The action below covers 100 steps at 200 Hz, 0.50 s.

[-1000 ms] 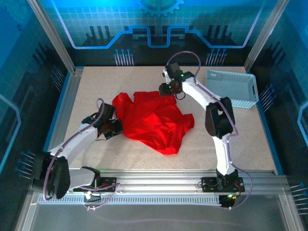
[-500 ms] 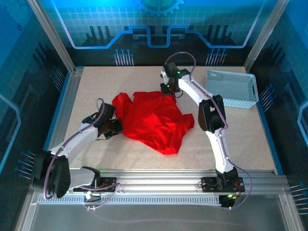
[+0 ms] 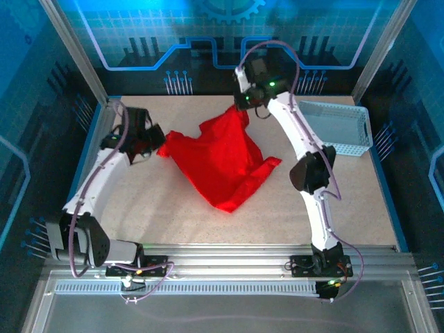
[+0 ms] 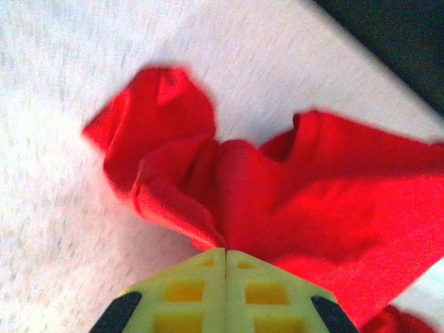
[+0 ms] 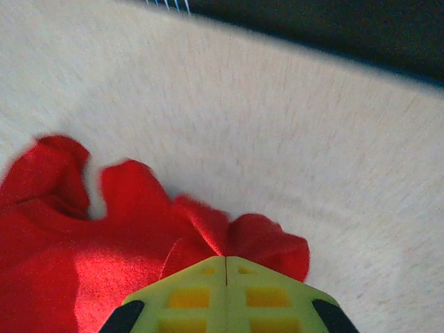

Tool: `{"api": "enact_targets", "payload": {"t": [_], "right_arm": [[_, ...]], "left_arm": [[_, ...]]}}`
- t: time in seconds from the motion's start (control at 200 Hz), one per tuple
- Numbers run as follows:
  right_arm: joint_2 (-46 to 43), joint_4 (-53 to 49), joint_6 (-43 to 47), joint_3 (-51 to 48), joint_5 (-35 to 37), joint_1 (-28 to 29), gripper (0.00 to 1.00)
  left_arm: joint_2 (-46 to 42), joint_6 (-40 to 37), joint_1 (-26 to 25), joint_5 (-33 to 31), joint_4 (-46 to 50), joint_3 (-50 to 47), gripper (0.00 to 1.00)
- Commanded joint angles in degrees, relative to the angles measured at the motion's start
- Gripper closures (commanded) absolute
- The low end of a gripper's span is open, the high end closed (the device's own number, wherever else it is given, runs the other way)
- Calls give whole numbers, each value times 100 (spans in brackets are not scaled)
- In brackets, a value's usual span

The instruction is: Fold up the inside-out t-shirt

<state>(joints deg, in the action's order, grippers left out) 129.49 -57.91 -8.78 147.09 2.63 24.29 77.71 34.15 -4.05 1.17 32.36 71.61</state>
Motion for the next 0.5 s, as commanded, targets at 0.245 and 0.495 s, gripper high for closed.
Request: {"api": "enact_targets", "payload": {"t": [0.245,0.495], "right_arm": [[-4566,1712,-105,-5482,239,240,100],[-5225,2072,-1598,-9088,285,722,98]], "left_arm": [[-1800,114,-490,612,21,-1728,100],[-1735,492,-1010,1312,-101,-3812,100]]}}
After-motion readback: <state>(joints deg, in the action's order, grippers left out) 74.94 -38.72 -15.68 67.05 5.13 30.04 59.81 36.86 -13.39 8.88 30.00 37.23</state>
